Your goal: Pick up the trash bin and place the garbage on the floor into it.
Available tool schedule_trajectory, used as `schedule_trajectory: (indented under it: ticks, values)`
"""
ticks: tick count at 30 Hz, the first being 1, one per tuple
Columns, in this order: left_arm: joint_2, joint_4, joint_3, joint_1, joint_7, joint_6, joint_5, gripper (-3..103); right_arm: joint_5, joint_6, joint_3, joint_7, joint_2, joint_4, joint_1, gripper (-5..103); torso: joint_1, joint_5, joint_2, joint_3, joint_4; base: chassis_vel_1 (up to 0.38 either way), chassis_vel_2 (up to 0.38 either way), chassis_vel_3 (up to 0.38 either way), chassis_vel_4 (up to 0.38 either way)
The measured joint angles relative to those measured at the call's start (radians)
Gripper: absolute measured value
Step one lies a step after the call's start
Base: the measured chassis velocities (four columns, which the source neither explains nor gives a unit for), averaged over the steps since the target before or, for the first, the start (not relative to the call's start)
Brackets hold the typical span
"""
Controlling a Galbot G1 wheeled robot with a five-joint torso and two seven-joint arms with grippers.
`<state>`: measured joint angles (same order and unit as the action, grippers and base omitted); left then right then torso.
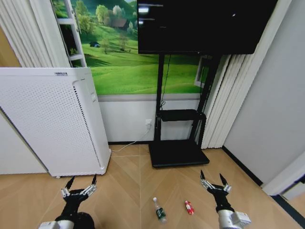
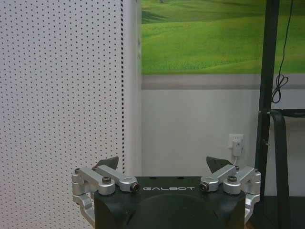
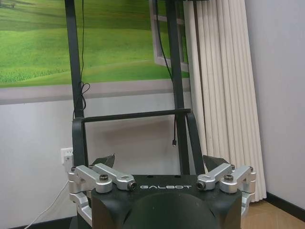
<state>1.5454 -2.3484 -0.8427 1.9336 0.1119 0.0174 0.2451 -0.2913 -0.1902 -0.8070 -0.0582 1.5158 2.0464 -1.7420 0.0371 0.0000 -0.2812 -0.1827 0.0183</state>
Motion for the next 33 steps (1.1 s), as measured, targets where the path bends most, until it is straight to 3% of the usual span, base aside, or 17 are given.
schedule_trajectory:
  ticks: [21,31,33]
  values:
    - [-0.006,0.028,0.004,-0.002,-0.009,0.011,0.006,100,0.001,0.002,0.0,0.001,0.0,-0.009,0.003,100,-0.026,0.0,0.082,0.056,0.0,0.0,0.0,0.0,0.0]
    - [-0.037,0.051,-0.036,0.014,-0.071,0.039,0.04,101,-0.028,0.009,-0.017,0.006,-0.021,-0.025,0.024,100,-0.036,-0.0001,0.122,0.086,0.0001,0.0,0.0,0.0,0.0]
    - [-0.042,0.057,-0.056,0.019,-0.077,0.036,0.04,97,-0.034,0.01,-0.02,0.006,-0.026,-0.027,0.027,100,-0.037,-0.0001,0.124,0.087,0.0001,0.0,0.0,0.0,0.0]
